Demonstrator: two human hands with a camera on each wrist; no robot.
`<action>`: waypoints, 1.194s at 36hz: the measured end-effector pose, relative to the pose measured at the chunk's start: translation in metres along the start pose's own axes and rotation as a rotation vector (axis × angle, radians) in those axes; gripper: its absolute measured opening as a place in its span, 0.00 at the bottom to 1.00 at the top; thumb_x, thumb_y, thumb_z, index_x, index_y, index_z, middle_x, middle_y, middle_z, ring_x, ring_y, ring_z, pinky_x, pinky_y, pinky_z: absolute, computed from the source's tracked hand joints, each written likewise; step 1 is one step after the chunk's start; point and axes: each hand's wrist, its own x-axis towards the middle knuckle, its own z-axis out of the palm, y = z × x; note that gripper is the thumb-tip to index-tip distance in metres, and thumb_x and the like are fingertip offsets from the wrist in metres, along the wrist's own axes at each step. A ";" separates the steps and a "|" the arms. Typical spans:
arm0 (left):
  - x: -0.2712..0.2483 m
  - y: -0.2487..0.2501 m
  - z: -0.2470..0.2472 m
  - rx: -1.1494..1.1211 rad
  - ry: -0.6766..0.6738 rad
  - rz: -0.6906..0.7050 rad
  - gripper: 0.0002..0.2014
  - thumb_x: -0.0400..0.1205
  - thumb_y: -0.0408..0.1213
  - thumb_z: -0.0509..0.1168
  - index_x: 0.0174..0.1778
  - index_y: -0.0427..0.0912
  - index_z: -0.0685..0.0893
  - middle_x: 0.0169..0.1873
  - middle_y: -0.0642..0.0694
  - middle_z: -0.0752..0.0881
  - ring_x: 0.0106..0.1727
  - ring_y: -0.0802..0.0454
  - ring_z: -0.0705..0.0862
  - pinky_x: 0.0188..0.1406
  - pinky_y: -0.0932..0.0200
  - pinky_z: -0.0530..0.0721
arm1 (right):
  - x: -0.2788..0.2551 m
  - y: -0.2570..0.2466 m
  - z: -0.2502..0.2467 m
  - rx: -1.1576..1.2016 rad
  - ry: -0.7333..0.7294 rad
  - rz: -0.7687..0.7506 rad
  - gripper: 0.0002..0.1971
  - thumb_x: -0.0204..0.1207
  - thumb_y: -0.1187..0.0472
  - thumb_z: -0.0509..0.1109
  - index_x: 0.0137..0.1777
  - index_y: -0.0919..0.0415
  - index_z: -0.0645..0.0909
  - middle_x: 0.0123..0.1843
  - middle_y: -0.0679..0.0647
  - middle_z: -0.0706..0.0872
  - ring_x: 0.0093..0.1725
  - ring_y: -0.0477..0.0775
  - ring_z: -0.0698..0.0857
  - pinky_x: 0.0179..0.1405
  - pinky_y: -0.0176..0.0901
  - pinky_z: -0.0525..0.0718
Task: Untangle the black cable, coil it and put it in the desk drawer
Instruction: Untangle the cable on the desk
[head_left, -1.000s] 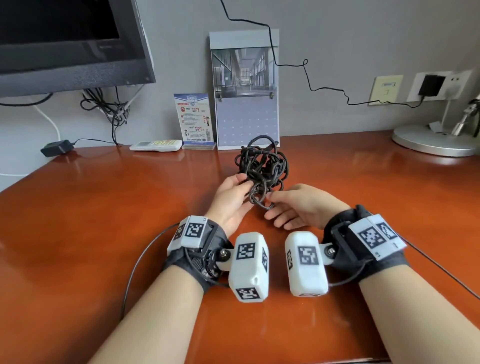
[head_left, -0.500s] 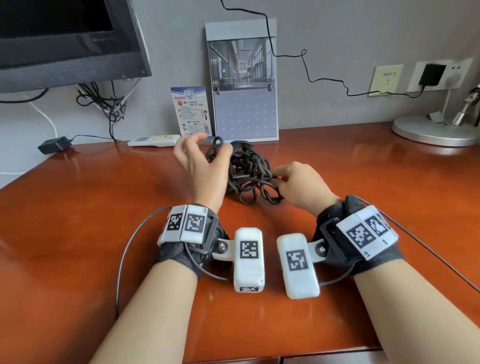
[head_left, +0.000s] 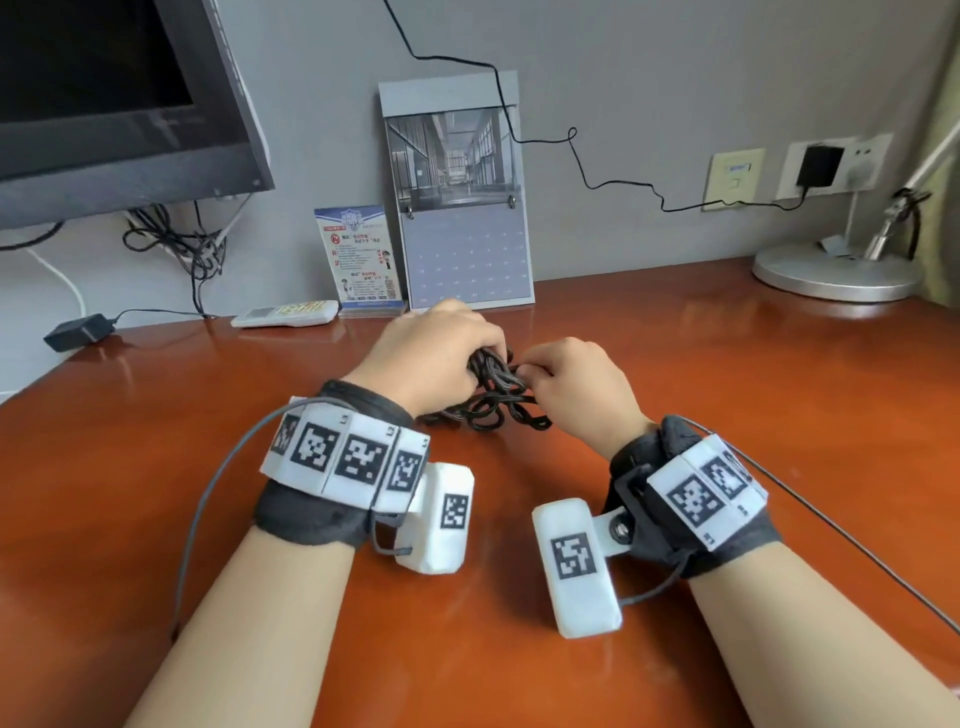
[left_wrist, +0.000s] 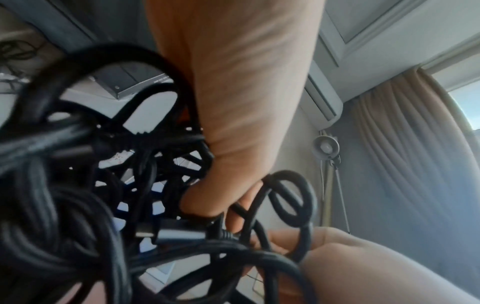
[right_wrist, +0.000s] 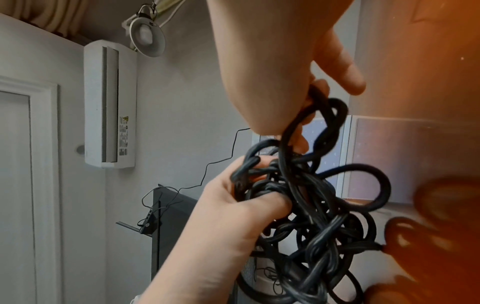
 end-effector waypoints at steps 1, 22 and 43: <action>-0.001 -0.002 0.000 -0.019 0.029 -0.013 0.20 0.74 0.29 0.63 0.55 0.60 0.82 0.55 0.62 0.81 0.68 0.58 0.70 0.59 0.54 0.73 | 0.000 -0.001 0.000 0.022 0.015 0.006 0.11 0.80 0.60 0.62 0.44 0.49 0.86 0.34 0.49 0.80 0.41 0.56 0.78 0.39 0.42 0.71; -0.016 -0.003 0.013 -0.226 0.144 -0.120 0.23 0.71 0.33 0.69 0.55 0.59 0.69 0.49 0.62 0.73 0.50 0.59 0.70 0.48 0.57 0.68 | 0.006 -0.003 0.000 0.589 0.408 0.189 0.15 0.78 0.67 0.56 0.32 0.52 0.73 0.23 0.46 0.68 0.24 0.47 0.65 0.29 0.42 0.65; -0.016 -0.026 0.037 -0.695 0.518 -0.536 0.15 0.60 0.39 0.77 0.29 0.53 0.75 0.37 0.51 0.81 0.36 0.49 0.78 0.34 0.61 0.70 | 0.005 0.014 -0.007 1.204 0.162 0.505 0.08 0.81 0.73 0.60 0.42 0.63 0.74 0.35 0.57 0.83 0.31 0.47 0.87 0.33 0.36 0.88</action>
